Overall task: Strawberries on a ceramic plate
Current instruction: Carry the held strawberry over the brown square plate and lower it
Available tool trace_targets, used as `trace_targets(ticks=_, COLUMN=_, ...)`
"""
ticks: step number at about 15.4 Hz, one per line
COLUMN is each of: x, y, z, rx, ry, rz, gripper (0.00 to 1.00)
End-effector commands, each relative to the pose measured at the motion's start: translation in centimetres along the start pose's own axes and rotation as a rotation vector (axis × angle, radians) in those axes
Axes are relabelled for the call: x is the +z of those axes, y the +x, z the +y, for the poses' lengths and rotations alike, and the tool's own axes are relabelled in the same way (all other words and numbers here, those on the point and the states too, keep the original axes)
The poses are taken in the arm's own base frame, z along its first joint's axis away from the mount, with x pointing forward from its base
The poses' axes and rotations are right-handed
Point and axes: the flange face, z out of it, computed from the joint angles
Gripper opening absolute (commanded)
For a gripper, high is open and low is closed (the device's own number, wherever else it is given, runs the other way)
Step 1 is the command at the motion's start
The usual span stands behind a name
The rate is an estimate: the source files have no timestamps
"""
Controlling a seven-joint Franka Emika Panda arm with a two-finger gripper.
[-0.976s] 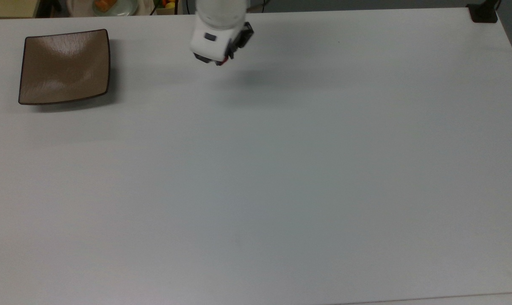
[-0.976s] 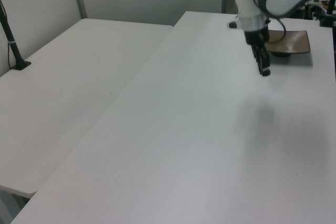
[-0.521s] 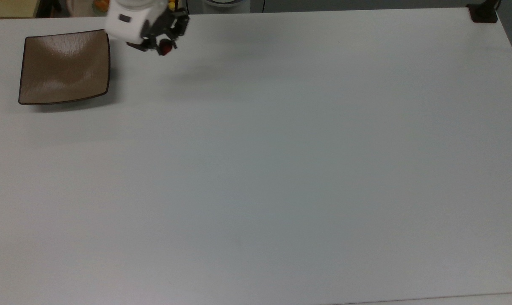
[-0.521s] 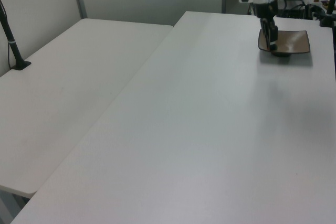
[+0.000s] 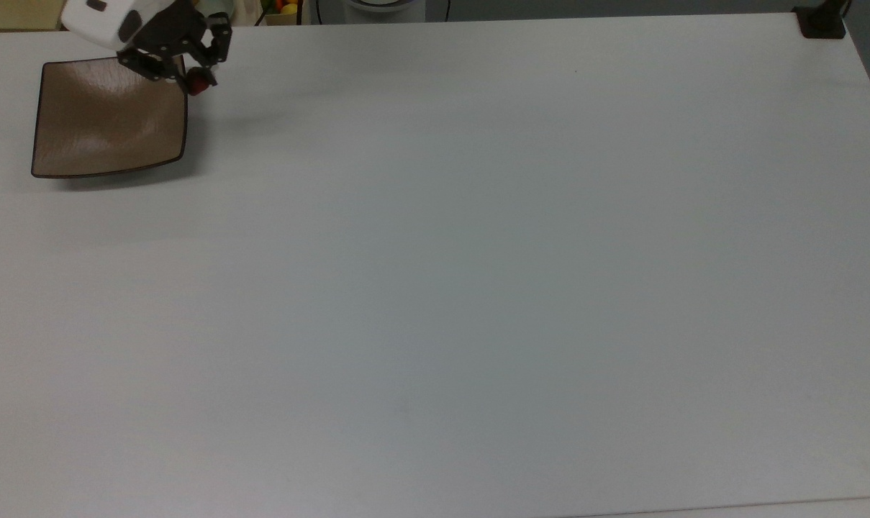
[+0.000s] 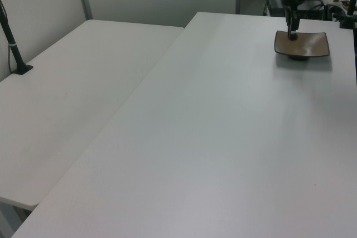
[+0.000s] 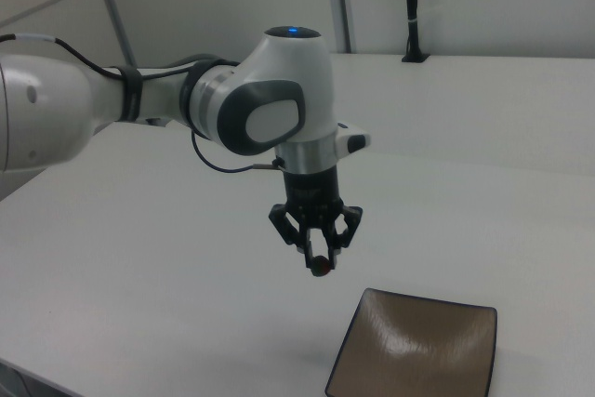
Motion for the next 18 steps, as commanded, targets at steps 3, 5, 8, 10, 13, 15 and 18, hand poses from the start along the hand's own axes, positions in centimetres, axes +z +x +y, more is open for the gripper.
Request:
trace_targets(ticks=3, x=2.1, y=-1.3, z=2.1, rx=0.022, ry=-0.026, rz=0.051, gripper=0.17)
trace_targets(ticks=5, x=2.7, y=-2.0, z=3.5, rx=0.051, ry=-0.049, rz=0.065, gripper=0.17)
trace_targets(ticks=8, x=3.3, y=-3.2, z=5.3, rx=0.082, ry=-0.079, rz=0.083, gripper=0.17)
trace_targets(ticks=10, x=4.5, y=-4.3, z=6.7, rx=0.07, ry=-0.113, rz=0.096, gripper=0.17)
trace_targets(ticks=13, x=6.4, y=-5.2, z=8.6, rx=0.073, ry=-0.153, rz=0.095, gripper=0.18)
trace_targets(ticks=15, x=7.8, y=-5.1, z=9.2, rx=0.076, ry=-0.161, rz=0.078, gripper=0.19)
trace_targets(ticks=18, x=8.8, y=-5.2, z=10.0, rx=0.078, ry=-0.183, rz=0.077, gripper=0.21)
